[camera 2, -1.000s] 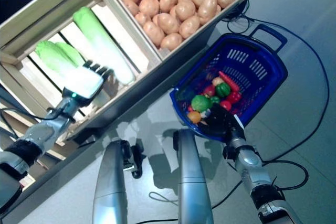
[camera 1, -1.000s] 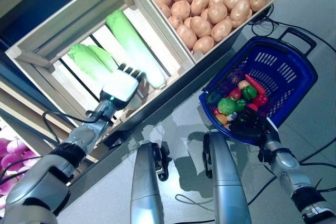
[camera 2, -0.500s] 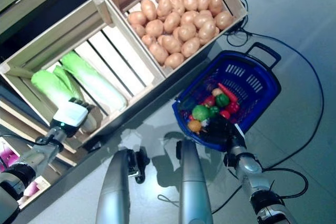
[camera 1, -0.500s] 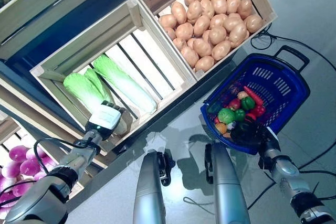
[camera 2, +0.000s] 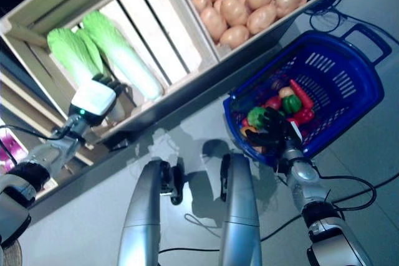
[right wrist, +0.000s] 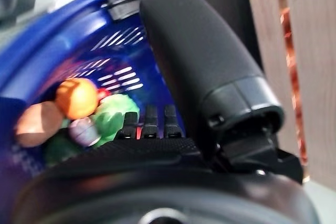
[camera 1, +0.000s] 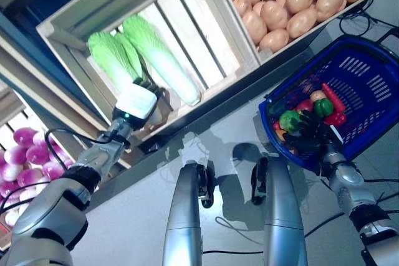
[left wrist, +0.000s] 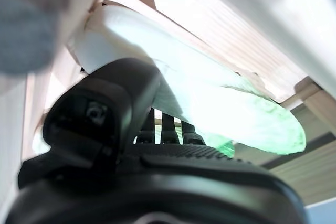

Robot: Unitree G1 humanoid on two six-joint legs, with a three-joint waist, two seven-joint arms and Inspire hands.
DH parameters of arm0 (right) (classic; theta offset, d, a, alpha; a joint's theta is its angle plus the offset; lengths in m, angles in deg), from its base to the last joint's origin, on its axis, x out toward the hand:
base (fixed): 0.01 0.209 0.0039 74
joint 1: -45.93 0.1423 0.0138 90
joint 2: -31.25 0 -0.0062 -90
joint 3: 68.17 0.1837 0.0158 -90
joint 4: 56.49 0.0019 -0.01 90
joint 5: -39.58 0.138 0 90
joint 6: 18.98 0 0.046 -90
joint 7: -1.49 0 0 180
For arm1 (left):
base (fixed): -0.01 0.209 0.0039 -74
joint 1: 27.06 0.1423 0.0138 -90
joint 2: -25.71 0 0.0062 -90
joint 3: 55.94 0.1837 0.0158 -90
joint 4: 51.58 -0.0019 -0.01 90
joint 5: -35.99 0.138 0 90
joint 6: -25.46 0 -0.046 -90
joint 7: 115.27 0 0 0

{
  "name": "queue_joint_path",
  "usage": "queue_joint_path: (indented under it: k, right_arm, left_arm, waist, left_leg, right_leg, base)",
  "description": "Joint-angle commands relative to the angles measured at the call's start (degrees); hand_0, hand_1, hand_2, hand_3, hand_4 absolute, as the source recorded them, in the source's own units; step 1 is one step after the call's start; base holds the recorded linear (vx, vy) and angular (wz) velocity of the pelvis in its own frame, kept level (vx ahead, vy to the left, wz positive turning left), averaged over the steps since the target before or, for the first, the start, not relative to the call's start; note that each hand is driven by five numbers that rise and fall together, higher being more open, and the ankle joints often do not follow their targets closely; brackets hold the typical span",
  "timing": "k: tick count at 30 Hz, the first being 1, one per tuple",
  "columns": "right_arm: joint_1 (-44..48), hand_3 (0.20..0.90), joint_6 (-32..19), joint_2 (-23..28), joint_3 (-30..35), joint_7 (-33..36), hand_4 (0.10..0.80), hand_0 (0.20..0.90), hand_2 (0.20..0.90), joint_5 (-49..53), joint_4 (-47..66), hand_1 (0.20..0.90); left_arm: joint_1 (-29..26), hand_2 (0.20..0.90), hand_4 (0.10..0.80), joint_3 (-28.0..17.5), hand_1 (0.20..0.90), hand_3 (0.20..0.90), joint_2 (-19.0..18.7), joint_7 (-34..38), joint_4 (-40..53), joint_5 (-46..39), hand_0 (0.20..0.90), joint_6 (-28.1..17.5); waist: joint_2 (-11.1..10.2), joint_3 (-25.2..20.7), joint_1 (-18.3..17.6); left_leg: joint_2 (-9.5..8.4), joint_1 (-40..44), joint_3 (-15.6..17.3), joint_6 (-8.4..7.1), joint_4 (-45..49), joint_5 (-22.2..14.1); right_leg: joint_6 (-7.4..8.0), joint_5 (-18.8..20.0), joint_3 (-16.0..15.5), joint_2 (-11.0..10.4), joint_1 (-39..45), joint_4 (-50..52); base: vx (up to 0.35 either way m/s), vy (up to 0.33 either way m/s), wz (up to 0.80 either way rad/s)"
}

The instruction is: Put vegetables into the basket

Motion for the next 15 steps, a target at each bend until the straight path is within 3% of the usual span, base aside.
queue_joint_path:
  k: [1,3,6,7,8,15]
  right_arm:
    - [2.19,0.9,-8.85,2.83,4.41,2.88,0.8,0.9,0.9,4.85,5.57,0.9]
    - [2.11,0.9,-10.12,3.23,5.07,3.0,0.8,0.9,0.9,5.23,5.74,0.9]
    - [2.46,0.9,-10.87,3.93,5.71,3.32,0.8,0.9,0.9,6.02,6.48,0.9]
    - [2.68,0.9,-11.09,4.0,5.76,3.44,0.8,0.9,0.9,6.24,6.75,0.9]
    - [2.9,0.9,-11.17,4.12,5.84,3.57,0.8,0.9,0.9,6.39,7.13,0.9]
    - [4.28,0.9,-10.96,4.66,5.7,1.3,0.8,0.9,0.9,6.67,8.4,0.9]
  left_arm:
    - [-1.28,0.9,0.8,2.66,0.9,0.9,-2.73,-8.67,-15.65,-4.48,0.9,4.34]
    - [-1.92,0.9,0.8,3.27,0.9,0.9,-2.81,-9.43,-16.07,-5.24,0.9,4.86]
    - [-1.95,0.9,0.8,3.24,0.9,0.9,-3.19,-10.08,-16.18,-6.74,0.9,5.03]
    - [-2.0,0.82,0.747,3.23,0.82,0.82,-3.18,-10.27,-16.03,-6.91,0.82,4.52]
    - [-1.91,0.3,0.4,3.17,0.3,0.3,-3.35,-10.4,-15.71,-7.25,0.3,3.71]
    - [-1.34,0.3,0.4,2.5,0.3,0.3,-4.27,-8.61,-13.24,-7.98,0.3,1.94]
  waist:
    - [-4.06,5.15,-2.51]
    - [-4.11,5.31,-2.57]
    - [-4.12,5.47,-2.45]
    - [-4.11,5.49,-2.39]
    - [-4.05,5.47,-2.31]
    - [-3.49,5.02,-2.16]
  left_leg:
    - [0.29,0.74,2.87,3.02,-2.02,0.46]
    - [0.25,-0.3,2.87,3.02,-1.57,0.46]
    - [0.13,-1.36,2.81,2.98,-1.08,0.47]
    - [0.2,-1.49,2.85,3.0,-1.07,0.5]
    - [0.18,-1.48,2.89,3.0,-1.11,0.52]
    - [0.78,2.2,3.78,2.59,-4.09,1.25]
  right_leg:
    - [-3.76,5.02,-0.13,0.44,3.63,-2.6]
    - [-3.73,5.12,-0.2,0.34,2.7,-2.32]
    - [-3.79,5.09,-0.28,0.15,1.79,-1.97]
    - [-3.8,5.14,-0.31,0.12,1.65,-1.99]
    - [-3.78,5.16,-0.32,0.08,1.68,-2.04]
    - [-3.67,5.65,-0.53,-0.08,5.25,-4.53]
  base:
    - [-0.045,0.028,-0.3]
    - [-0.042,0.018,-0.33]
    - [-0.038,-0.005,0.33]
    - [-0.033,-0.017,0.23]
    - [-0.03,-0.021,0.16]
    - [-0.009,-0.013,-0.14]
